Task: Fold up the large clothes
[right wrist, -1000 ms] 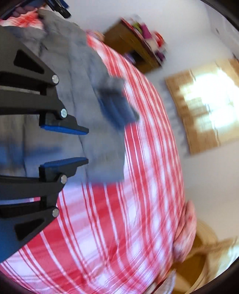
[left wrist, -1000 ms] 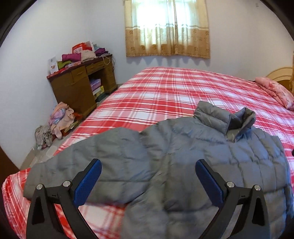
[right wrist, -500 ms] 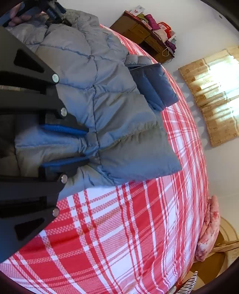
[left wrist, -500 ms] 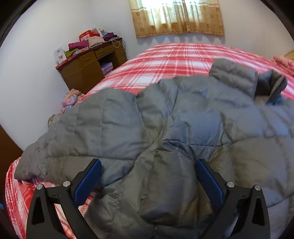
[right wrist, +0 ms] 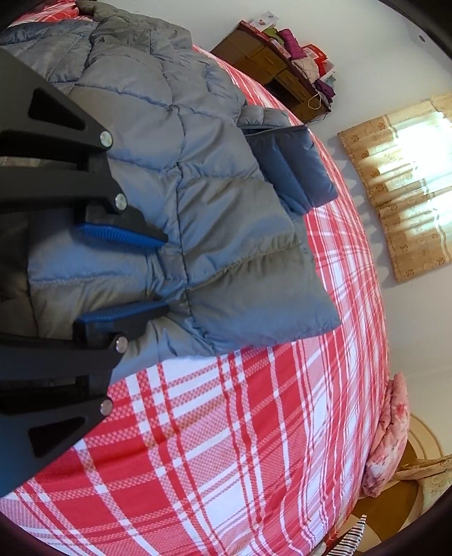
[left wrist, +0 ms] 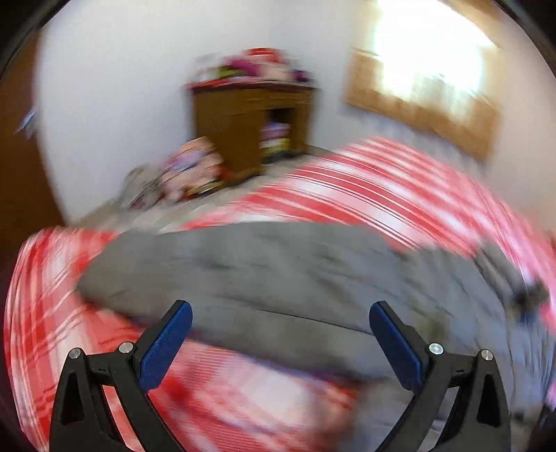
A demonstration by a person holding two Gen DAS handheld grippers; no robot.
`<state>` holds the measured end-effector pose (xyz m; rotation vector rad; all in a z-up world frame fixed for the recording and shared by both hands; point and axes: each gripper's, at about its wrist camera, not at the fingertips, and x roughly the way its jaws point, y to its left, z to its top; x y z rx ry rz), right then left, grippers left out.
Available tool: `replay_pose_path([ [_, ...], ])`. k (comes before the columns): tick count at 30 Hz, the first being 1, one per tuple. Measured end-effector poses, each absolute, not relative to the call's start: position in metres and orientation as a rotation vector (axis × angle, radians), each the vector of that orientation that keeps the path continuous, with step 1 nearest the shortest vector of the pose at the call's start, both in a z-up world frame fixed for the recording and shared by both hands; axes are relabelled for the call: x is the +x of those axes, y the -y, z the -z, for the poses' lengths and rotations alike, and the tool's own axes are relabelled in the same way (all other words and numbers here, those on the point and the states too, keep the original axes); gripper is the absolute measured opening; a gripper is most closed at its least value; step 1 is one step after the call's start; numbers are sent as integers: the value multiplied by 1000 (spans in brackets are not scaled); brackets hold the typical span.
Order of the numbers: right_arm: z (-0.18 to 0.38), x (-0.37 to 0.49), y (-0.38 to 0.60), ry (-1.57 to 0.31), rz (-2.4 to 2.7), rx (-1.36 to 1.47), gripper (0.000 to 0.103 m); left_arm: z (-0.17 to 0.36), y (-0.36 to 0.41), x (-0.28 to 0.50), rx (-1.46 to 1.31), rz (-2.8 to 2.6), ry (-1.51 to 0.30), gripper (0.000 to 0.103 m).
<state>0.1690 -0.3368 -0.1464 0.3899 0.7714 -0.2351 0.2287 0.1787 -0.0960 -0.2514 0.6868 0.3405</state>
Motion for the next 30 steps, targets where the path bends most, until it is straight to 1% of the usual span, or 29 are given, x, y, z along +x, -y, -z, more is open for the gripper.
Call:
replay_pose_path([
  [3, 147, 170, 335, -773, 236, 377, 37, 103, -249, 219, -337, -516, -720, 102],
  [6, 146, 172, 332, -777, 238, 361, 40, 113, -292, 213, -417, -609, -750, 102],
  [8, 146, 173, 331, -779, 237, 351, 42, 122, -301, 212, -468, -637, -770, 102],
  [15, 147, 174, 331, -775, 230, 359, 43, 153, -307, 223, -695, -679, -831, 102],
  [22, 148, 173, 333, -769, 221, 369, 44, 156, -314, 232, -658, -797, -755, 102],
  [23, 148, 172, 333, -768, 220, 370, 44, 156, -313, 233, -643, -793, -753, 97],
  [24, 148, 173, 333, -767, 220, 370, 44, 156, -311, 233, -619, -807, -749, 87],
  [25, 149, 173, 334, -767, 219, 370, 44, 156, -313, 232, -604, -824, -742, 81],
  [26, 149, 172, 334, -767, 219, 371, 44, 155, -314, 230, -593, -820, -721, 68],
  [27, 149, 173, 334, -768, 219, 371, 44, 155, -314, 229, -598, -787, -709, 46],
  [29, 149, 172, 334, -766, 218, 373, 44, 159, -320, 236, -609, -717, -725, 29],
  [30, 148, 172, 334, -765, 217, 375, 44, 160, -321, 239, -604, -695, -735, 22],
])
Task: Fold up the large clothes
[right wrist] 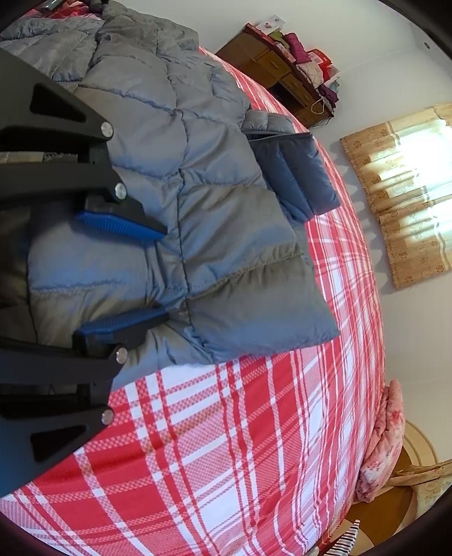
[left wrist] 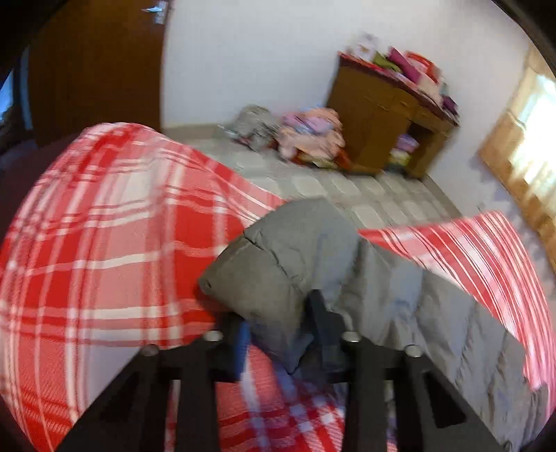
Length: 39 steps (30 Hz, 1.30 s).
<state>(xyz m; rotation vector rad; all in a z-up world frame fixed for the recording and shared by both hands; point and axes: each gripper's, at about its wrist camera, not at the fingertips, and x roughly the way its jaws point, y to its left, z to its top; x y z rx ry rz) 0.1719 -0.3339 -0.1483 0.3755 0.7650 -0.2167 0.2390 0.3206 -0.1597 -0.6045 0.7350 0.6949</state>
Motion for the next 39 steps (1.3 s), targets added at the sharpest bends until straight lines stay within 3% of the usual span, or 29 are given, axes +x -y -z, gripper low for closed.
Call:
replay_pose_path([
  [3, 148, 171, 335, -762, 213, 381, 44, 142, -310, 243, -526, -663, -690, 15],
  [7, 148, 171, 335, -762, 213, 381, 44, 99, -270, 240, -442, -509, -568, 15],
  [15, 148, 171, 334, -763, 213, 379, 44, 35, -104, 223, -183, -2, -430, 15],
  [22, 148, 170, 336, -758, 206, 392, 44, 72, 42, 206, -59, 376, -545, 15],
  [31, 148, 169, 338, -752, 189, 416, 46, 112, 108, 175, 60, 626, -758, 17],
  [33, 147, 170, 339, -753, 177, 423, 48, 113, 111, 166, 73, 637, -776, 25],
  [34, 147, 171, 339, -753, 162, 429, 54, 112, 107, 160, 72, 639, -786, 29],
  [36, 142, 172, 340, -766, 144, 441, 61, 112, 101, 149, 73, 641, -790, 49],
  [39, 124, 156, 345, -722, 132, 520, 64, 112, 100, 143, 70, 634, -785, 52],
])
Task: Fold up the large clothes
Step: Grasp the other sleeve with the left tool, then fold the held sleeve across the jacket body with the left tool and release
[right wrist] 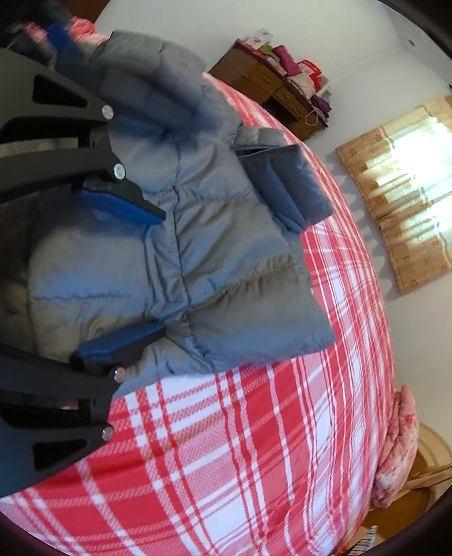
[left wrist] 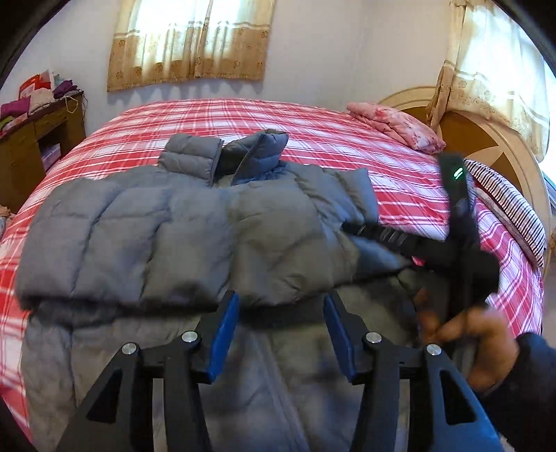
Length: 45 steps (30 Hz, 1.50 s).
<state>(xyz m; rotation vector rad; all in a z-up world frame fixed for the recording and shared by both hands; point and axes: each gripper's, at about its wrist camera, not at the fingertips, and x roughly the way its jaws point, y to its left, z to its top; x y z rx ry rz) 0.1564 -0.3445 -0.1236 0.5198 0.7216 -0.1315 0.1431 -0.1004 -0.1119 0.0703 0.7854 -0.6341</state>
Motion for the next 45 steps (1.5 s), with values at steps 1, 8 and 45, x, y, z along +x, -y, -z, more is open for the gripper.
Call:
replay_pose_path([
  [1, 116, 149, 344, -692, 118, 545, 65, 111, 95, 138, 62, 628, -783, 52],
  [8, 92, 138, 294, -666, -63, 601, 82, 103, 28, 131, -76, 437, -739, 52],
  [45, 124, 119, 282, -894, 25, 224, 43, 153, -23, 274, 101, -11, -844, 57],
])
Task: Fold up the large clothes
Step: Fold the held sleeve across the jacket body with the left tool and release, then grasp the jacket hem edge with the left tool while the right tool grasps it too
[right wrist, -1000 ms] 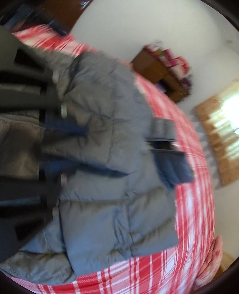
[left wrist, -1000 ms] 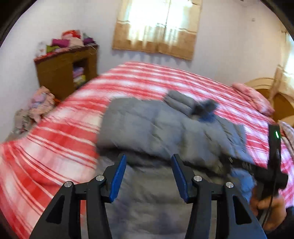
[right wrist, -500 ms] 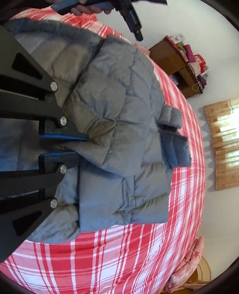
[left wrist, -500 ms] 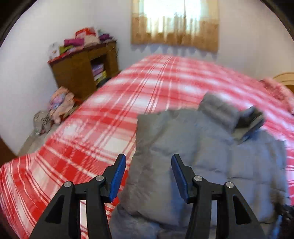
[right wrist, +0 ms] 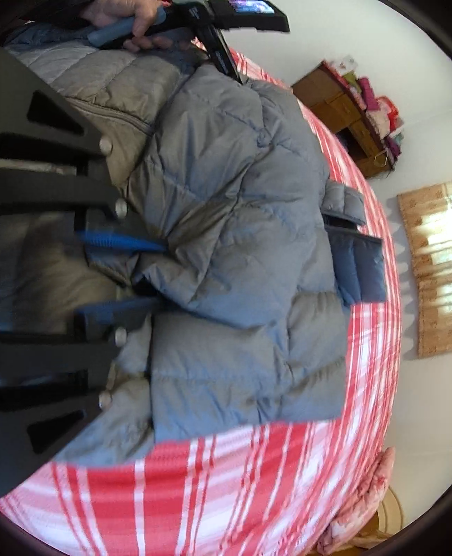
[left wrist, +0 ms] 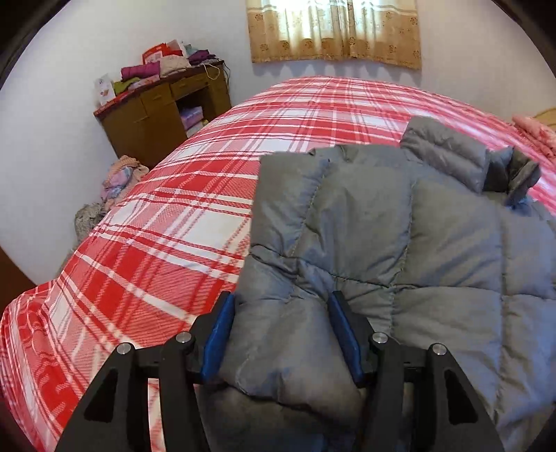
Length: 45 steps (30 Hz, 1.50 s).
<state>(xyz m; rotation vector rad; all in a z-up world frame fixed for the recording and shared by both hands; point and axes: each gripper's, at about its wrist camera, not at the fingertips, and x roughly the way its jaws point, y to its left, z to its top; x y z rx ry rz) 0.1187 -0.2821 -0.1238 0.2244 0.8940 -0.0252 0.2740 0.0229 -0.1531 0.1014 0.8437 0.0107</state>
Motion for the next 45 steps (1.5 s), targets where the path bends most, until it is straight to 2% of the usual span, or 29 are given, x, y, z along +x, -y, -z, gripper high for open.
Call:
replay_pose_path([
  [2, 101, 114, 288, -827, 20, 249, 57, 134, -29, 269, 73, 11, -815, 57],
  [4, 73, 120, 294, -762, 27, 276, 65, 106, -33, 265, 79, 28, -747, 57],
  [9, 43, 192, 315, -756, 34, 370, 66, 63, -25, 292, 66, 109, -738, 61],
  [18, 82, 299, 346, -854, 135, 500, 66, 51, 7, 363, 92, 121, -785, 62],
  [19, 89, 305, 349, -877, 150, 498, 61, 51, 9, 369, 87, 128, -790, 63],
  [20, 96, 308, 352, -889, 164, 500, 50, 51, 14, 377, 81, 130, -796, 63],
  [21, 100, 308, 355, -894, 161, 507, 43, 52, 18, 382, 83, 132, -799, 63],
  [22, 105, 307, 359, -898, 151, 518, 28, 52, 24, 386, 87, 138, -800, 63],
  [23, 109, 301, 361, -895, 137, 527, 20, 54, 29, 390, 89, 150, -800, 63],
  [30, 133, 261, 365, -869, 132, 511, 15, 56, 63, 403, 71, 229, -804, 63],
  [34, 159, 250, 367, -858, 146, 469, 8, 53, 83, 410, 63, 250, -814, 63],
  [45, 166, 236, 371, -764, 107, 503, 8, 76, 159, 448, 60, 284, -906, 63],
])
